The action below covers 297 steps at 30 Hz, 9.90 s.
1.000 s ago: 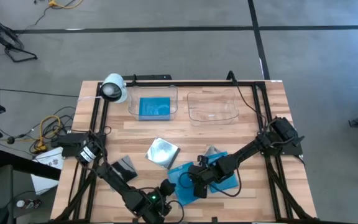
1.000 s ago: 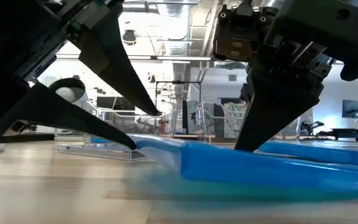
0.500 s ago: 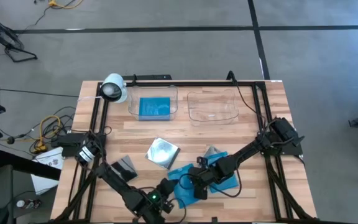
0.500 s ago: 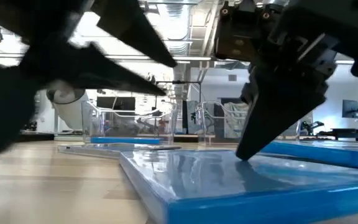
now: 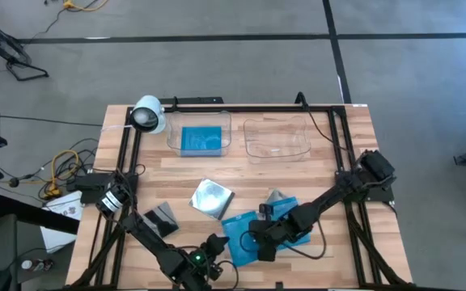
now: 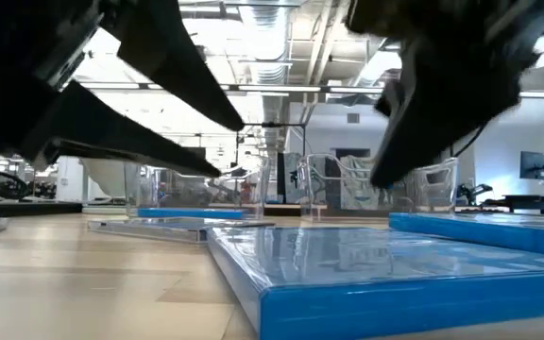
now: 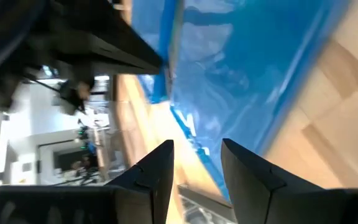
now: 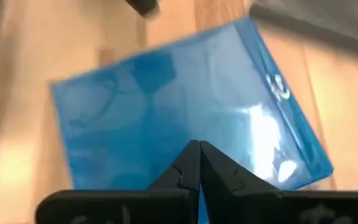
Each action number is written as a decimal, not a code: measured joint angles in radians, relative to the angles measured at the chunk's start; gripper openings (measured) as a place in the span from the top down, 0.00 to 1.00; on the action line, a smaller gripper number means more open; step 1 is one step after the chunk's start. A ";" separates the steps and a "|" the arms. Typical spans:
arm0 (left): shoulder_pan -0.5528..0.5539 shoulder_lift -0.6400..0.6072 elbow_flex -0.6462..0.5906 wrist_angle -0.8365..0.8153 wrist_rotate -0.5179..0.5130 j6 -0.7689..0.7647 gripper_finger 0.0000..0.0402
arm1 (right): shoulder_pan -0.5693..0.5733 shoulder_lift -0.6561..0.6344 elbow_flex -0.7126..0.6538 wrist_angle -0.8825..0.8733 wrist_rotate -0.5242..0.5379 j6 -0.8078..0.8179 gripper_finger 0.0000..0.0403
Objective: Pick & place jewel cases by type
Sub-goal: Put the left blue cd case into the left transparent bin
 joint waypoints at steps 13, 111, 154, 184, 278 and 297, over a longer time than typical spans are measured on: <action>0.014 -0.002 0.000 -0.113 0.185 -0.108 0.68 | 0.033 -0.022 -0.001 -0.223 0.027 0.119 1.00; 0.078 0.013 0.021 -0.011 0.365 -0.040 0.68 | -0.018 0.080 0.000 -0.129 -0.113 0.099 1.00; 0.033 0.018 0.019 0.054 0.011 0.047 0.93 | -0.018 0.082 0.002 -0.119 -0.105 0.084 1.00; 0.013 -0.011 0.296 -1.172 -0.087 -0.858 0.93 | -0.015 0.081 0.002 -0.130 -0.079 0.080 1.00; 1.110 -0.409 0.049 -0.753 0.494 -0.067 0.93 | -0.001 0.081 0.002 -0.023 -0.025 -0.079 1.00; 1.152 -0.409 -0.069 -0.605 0.518 -0.028 0.93 | -0.011 0.081 0.002 -0.023 -0.026 -0.079 1.00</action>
